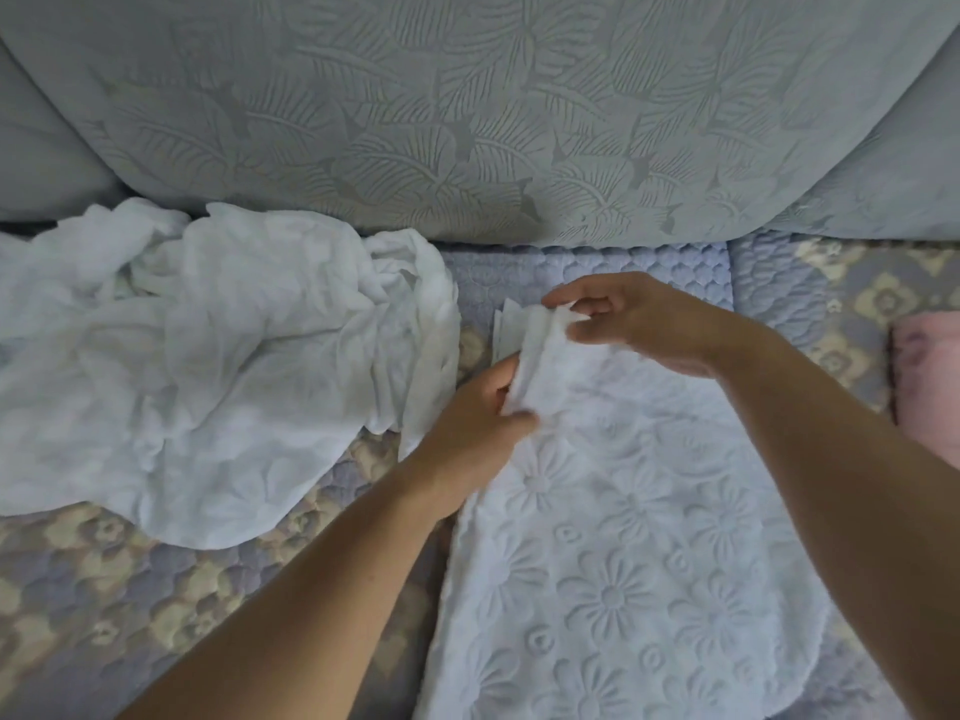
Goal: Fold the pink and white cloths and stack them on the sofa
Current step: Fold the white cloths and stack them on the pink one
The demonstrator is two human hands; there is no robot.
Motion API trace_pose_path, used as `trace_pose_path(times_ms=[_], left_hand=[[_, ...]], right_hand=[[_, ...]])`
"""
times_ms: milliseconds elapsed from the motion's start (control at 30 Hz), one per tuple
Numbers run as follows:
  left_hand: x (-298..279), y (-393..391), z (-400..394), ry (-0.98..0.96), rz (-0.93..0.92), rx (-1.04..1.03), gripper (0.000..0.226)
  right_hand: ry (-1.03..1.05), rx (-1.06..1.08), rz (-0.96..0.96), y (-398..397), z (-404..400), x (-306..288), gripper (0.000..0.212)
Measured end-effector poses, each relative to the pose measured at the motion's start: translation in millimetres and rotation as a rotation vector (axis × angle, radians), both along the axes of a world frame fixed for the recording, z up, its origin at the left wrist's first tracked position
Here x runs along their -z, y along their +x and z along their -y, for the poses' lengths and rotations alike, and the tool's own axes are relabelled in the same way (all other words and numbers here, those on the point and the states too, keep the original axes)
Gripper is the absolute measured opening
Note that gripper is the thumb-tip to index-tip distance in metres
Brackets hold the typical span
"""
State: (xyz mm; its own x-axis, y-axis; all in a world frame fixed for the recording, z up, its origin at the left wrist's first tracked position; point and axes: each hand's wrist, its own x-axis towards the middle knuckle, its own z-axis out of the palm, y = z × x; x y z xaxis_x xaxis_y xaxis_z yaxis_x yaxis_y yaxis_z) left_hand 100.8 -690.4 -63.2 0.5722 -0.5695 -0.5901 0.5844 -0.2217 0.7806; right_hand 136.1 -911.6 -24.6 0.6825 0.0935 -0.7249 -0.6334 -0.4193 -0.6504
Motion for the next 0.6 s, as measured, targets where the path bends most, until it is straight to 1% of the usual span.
trace_pose_path(times_ms=[33,100,167,267,333,400,500,600], left_hand=[[1,3,3,-0.020,-0.052,-0.034,0.042],[3,10,9,-0.002,-0.120,-0.066,0.027],[9,16,16,0.006,-0.152,-0.089,0.025],[17,21,21,0.065,-0.197,-0.182,0.029],[19,21,22,0.030,-0.231,-0.180,0.021],[20,19,20,0.017,-0.272,-0.194,0.023],[19,18,16,-0.016,-0.333,-0.218,0.026],[19,17,16,-0.036,-0.336,-0.209,0.027]], right_hand=[[-0.060,0.029,0.053,-2,1,1,0.031],[-0.135,0.081,0.161,-9,-1,7,0.033],[-0.174,0.050,0.209,-14,-8,14,0.040],[-0.275,-0.052,0.296,-16,-18,25,0.042],[-0.292,-0.037,0.332,-15,-22,25,0.044],[-0.310,-0.052,0.344,-15,-24,26,0.039],[-0.338,-0.089,0.303,-16,-24,27,0.028],[-0.358,-0.138,0.274,-13,-18,25,0.029]])
